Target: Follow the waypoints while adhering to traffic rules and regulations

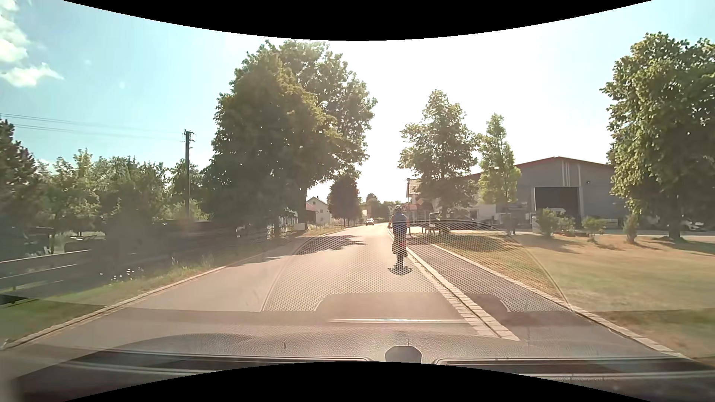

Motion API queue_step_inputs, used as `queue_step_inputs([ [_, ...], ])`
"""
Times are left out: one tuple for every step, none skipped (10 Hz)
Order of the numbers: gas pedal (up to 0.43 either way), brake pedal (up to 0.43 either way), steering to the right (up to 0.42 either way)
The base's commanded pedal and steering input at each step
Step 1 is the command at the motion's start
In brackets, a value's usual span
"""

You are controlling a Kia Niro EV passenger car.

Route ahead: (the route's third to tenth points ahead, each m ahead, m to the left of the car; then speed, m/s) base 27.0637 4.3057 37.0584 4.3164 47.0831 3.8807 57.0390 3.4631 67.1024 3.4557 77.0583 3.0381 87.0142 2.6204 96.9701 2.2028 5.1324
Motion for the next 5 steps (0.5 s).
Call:
queue_step_inputs([
  [0.098,0.006,-0.006],
  [0.098,0.006,-0.004],
  [0.098,0.006,-0.004],
  [0.098,0.006,-0.004],
  [0.098,0.006,-0.004],
])
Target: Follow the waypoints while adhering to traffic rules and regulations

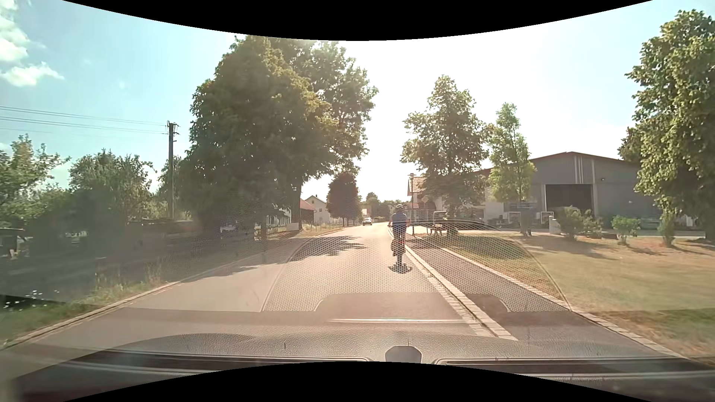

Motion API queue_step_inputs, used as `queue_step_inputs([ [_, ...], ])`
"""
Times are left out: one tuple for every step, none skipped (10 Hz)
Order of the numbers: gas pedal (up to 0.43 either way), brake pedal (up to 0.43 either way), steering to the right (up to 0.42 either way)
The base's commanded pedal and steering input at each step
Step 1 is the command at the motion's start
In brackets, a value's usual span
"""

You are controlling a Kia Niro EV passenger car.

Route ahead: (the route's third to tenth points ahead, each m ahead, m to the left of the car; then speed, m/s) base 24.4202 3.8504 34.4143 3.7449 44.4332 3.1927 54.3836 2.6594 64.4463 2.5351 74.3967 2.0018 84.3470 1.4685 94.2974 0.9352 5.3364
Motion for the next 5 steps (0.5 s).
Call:
queue_step_inputs([
  [0.098,0.006,-0.004],
  [0.098,0.006,-0.004],
  [0.098,0.006,-0.004],
  [0.098,0.006,-0.004],
  [0.098,0.006,-0.004],
])
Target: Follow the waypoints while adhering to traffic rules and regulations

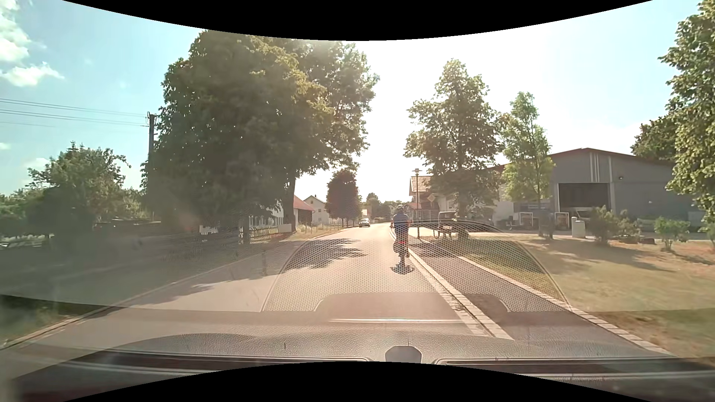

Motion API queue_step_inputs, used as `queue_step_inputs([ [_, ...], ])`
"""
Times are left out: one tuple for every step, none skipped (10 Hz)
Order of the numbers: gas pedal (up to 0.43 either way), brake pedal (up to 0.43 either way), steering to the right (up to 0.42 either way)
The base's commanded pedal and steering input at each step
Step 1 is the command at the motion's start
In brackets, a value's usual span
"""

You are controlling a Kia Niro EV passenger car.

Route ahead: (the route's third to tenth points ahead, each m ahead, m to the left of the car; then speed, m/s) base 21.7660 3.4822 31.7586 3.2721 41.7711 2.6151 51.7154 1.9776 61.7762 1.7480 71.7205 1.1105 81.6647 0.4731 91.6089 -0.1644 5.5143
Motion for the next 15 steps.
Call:
queue_step_inputs([
  [0.098,0.006,-0.004],
  [0.098,0.006,-0.004],
  [0.098,0.006,-0.004],
  [0.098,0.006,-0.004],
  [0.098,0.006,-0.004],
  [0.098,0.006,-0.004],
  [0.098,0.006,-0.004],
  [0.098,0.006,-0.004],
  [0.098,0.006,-0.004],
  [0.087,0.006,-0.004],
  [0.087,0.006,-0.004],
  [0.079,0.006,-0.004],
  [0.067,0.006,-0.004],
  [0.067,0.006,-0.004],
  [0.067,0.006,-0.004],
])
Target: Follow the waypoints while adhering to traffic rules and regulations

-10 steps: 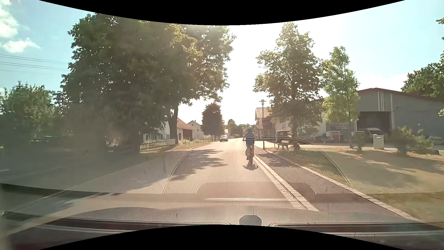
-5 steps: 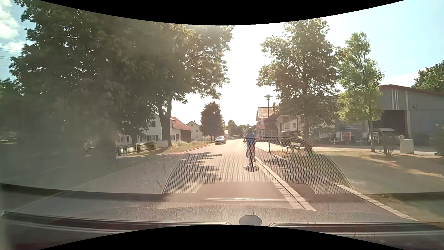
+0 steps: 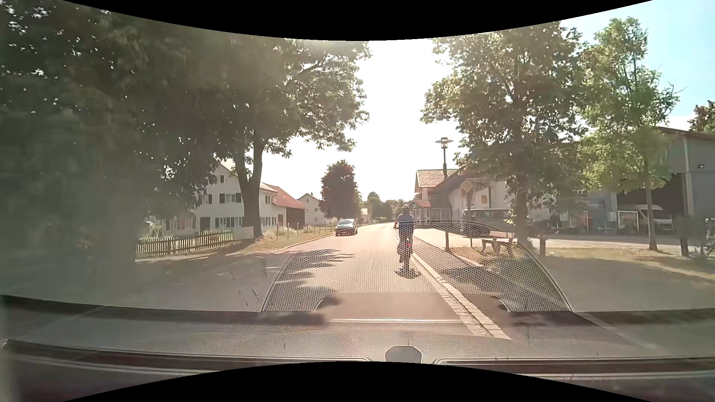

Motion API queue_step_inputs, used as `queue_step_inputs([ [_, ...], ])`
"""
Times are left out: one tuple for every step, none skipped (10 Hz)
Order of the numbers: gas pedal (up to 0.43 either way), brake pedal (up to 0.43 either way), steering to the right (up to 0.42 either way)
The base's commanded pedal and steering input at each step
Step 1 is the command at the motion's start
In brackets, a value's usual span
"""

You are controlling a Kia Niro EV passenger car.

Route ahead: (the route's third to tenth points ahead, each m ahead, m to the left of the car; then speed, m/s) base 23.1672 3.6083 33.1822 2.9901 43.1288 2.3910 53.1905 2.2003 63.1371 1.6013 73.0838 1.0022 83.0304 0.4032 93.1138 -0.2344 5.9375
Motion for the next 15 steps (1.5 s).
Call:
queue_step_inputs([
  [0.067,0.006,-0.004],
  [0.067,0.006,-0.004],
  [0.087,0.006,-0.004],
  [0.11,0.006,-0.004],
  [0.11,0.006,-0.004],
  [0.11,0.006,-0.004],
  [0.118,0.006,-0.004],
  [0.138,0.006,-0.004],
  [0.157,0.006,-0.005],
  [0.169,0.006,-0.005],
  [0.189,0.006,-0.009],
  [0.189,0.006,-0.019],
  [0.209,0.006,-0.025],
  [0.209,0.006,-0.033],
  [0.22,0.006,-0.039],
])
